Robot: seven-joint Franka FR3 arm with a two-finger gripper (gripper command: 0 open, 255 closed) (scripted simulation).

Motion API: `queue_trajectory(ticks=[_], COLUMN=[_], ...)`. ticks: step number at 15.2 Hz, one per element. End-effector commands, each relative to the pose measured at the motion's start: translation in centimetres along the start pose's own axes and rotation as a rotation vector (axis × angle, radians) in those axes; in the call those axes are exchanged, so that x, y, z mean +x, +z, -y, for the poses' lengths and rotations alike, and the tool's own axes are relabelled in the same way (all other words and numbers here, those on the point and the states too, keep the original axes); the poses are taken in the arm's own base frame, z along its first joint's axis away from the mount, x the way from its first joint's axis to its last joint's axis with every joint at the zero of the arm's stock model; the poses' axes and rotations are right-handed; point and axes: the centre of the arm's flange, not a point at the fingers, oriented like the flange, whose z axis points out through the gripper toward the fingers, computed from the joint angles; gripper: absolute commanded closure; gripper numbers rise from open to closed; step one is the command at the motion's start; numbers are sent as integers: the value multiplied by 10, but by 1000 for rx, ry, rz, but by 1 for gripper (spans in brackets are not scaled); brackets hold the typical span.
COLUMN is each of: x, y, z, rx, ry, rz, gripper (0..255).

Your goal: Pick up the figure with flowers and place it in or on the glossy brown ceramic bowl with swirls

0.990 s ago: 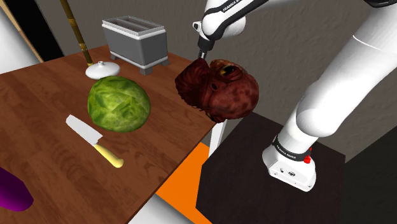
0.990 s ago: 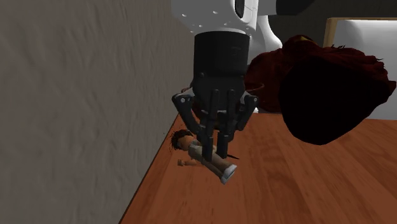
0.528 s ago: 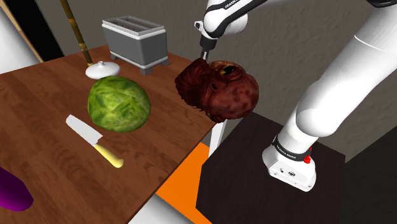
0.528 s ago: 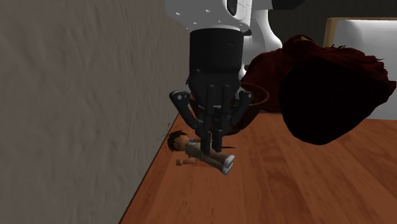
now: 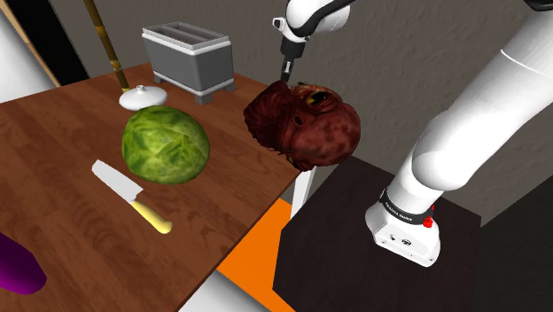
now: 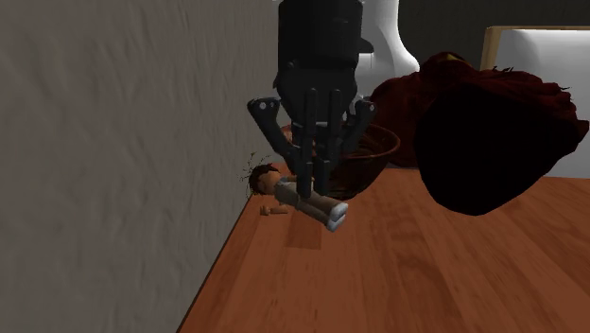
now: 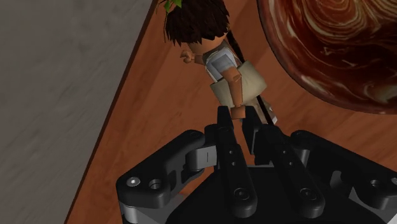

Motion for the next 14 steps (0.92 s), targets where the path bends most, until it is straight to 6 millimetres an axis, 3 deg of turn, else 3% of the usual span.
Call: queue_trajectory(ticks=[1,14], x=[2,14], y=[-11,-78], z=[0,-7], rx=[0,0], ry=[0,0], rz=[0,0], gripper=[255,255])
